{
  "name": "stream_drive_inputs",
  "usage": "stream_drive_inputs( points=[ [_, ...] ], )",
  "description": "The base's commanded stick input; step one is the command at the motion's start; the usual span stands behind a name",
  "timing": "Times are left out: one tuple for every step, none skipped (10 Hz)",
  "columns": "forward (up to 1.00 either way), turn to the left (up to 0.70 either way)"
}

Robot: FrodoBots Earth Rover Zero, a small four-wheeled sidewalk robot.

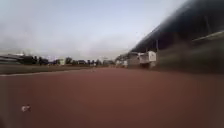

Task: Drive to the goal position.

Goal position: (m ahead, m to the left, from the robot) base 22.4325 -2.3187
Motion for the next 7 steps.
stream_drive_inputs(
  points=[
    [0.7, 0.0],
    [0.7, 0.0],
    [0.7, 0.0],
    [0.7, 0.0],
    [0.7, 0.0],
    [0.7, 0.0],
    [0.7, 0.0]
  ],
)
